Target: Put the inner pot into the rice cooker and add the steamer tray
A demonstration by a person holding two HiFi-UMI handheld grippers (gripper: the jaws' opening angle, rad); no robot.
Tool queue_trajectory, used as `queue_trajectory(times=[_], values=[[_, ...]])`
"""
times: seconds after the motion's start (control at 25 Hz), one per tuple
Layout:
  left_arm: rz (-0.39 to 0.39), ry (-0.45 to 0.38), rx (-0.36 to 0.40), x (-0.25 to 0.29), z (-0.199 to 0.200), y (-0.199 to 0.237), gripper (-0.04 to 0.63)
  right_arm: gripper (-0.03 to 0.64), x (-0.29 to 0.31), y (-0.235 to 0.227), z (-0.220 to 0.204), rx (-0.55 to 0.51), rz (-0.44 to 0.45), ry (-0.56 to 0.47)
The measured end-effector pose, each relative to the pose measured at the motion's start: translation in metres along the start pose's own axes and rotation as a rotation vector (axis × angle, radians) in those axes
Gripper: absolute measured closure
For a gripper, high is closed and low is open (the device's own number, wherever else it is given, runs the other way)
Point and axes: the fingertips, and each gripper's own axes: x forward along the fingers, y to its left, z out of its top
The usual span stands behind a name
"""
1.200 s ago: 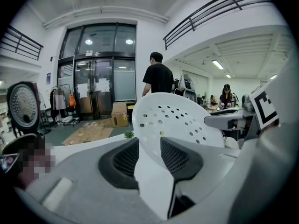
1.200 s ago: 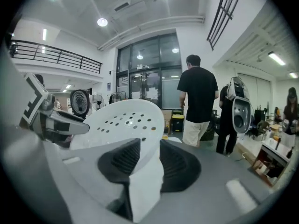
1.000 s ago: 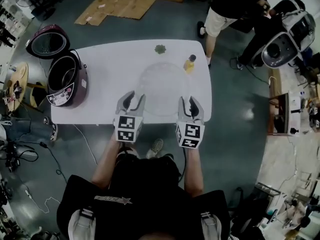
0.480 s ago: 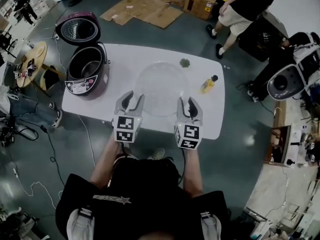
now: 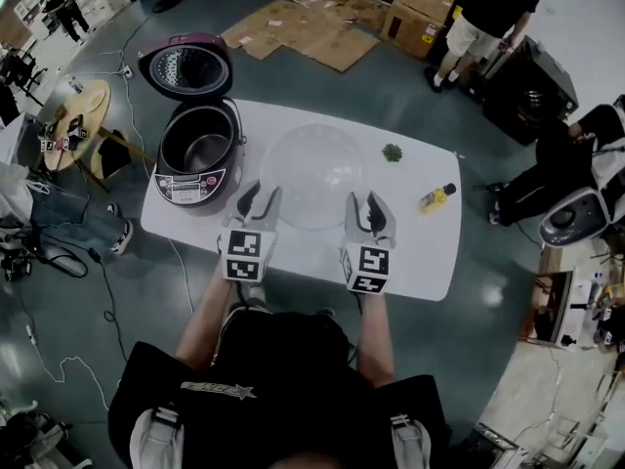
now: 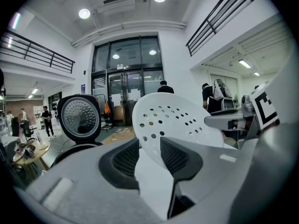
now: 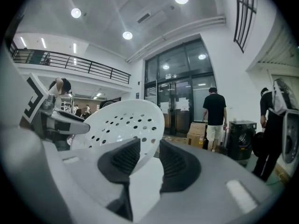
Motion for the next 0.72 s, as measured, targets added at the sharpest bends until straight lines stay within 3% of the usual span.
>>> queue_trajectory(times=[0.72], values=[[0.13,0.001,-0.048,0.011,-0.015,0.186,0.446,0.486,0.141,0.136,0.038,-0.038,0.128,-0.014]])
